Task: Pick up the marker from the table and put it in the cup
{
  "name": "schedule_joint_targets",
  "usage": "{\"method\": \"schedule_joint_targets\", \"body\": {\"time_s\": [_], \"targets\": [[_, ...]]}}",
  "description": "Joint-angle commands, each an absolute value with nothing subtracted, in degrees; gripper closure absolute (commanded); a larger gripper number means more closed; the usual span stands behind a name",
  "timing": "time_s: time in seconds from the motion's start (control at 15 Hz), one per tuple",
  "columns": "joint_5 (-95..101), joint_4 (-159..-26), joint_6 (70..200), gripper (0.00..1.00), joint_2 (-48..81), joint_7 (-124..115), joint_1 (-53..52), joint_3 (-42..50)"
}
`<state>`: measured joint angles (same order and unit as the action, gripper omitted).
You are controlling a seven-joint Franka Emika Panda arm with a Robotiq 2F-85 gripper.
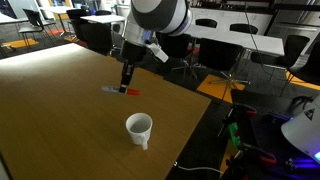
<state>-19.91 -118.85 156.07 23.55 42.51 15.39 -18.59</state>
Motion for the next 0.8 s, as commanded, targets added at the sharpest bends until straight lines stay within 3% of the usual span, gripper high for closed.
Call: {"method": "schedule_joint_targets", "body": {"time_s": [0.0,0.33,0.53,0.6,0.67,0.73], "targets": [[-28.3,-117.6,155.3,0.95,23.7,55.1,20.1,-23.8],[-42.0,-115.4,149.1,0.95,23.6,76.0,23.2,-26.6],[-46.9,-113.8,139.7,0.95,23.3,85.5,21.2,-22.8],[-47.0,-115.0,143.6,0.95,22.8,82.1,17.5,-19.7],[-47.8,-114.7,142.3,0.79,22.9,83.2,16.8,-18.4],[-47.7,-114.8,142.4,0.79,23.0,83.0,16.0,-17.3]]}}
